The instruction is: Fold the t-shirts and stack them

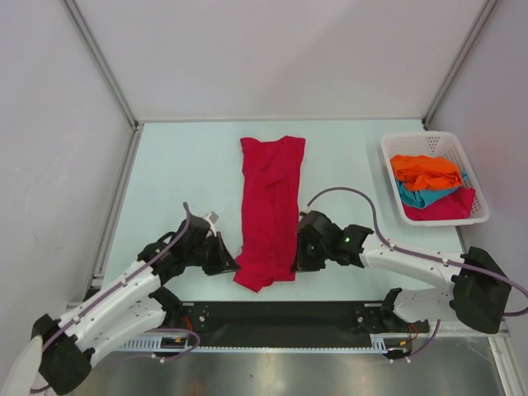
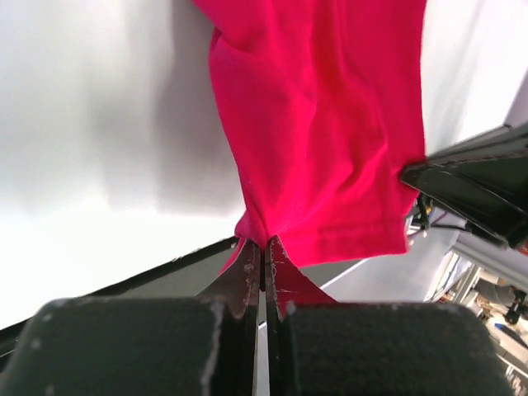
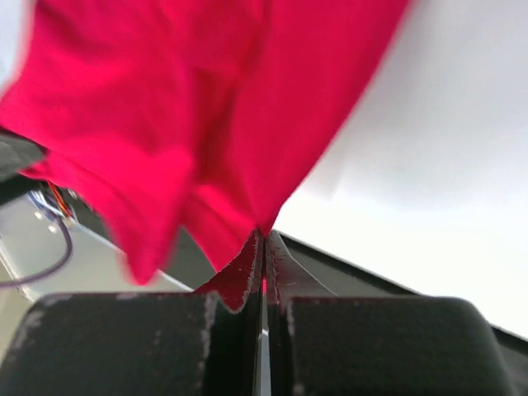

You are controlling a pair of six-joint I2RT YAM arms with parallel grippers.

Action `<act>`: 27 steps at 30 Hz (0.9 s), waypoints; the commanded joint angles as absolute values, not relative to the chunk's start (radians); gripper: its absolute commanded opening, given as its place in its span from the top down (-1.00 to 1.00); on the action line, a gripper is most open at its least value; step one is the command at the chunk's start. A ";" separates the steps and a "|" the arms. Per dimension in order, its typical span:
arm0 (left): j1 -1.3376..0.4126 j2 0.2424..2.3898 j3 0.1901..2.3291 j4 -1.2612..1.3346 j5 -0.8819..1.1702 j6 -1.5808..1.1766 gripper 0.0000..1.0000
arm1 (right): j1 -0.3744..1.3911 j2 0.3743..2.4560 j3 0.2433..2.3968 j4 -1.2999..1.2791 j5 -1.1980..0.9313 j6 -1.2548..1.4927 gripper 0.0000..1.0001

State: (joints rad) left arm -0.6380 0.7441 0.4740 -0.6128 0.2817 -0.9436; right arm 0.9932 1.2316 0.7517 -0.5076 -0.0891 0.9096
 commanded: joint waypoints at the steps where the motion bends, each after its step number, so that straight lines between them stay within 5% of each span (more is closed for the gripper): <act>1: -0.609 0.940 0.609 -0.531 0.252 -0.888 1.00 | 0.917 1.308 0.894 -0.517 -0.054 0.798 1.00; 16: -0.408 1.639 1.147 -0.448 0.314 -0.686 1.00 | 0.617 1.736 1.272 -0.492 -0.161 0.554 1.00; 27: -0.321 1.857 1.299 -0.442 0.345 -0.676 1.00 | 0.519 1.950 1.486 -0.541 -0.141 0.492 1.00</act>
State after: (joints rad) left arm -0.3519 1.8225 1.2186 -0.4583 0.3218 -0.7010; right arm 0.5415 1.9099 1.4071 -0.5220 -0.1543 0.5346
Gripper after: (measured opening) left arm 0.010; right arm 0.010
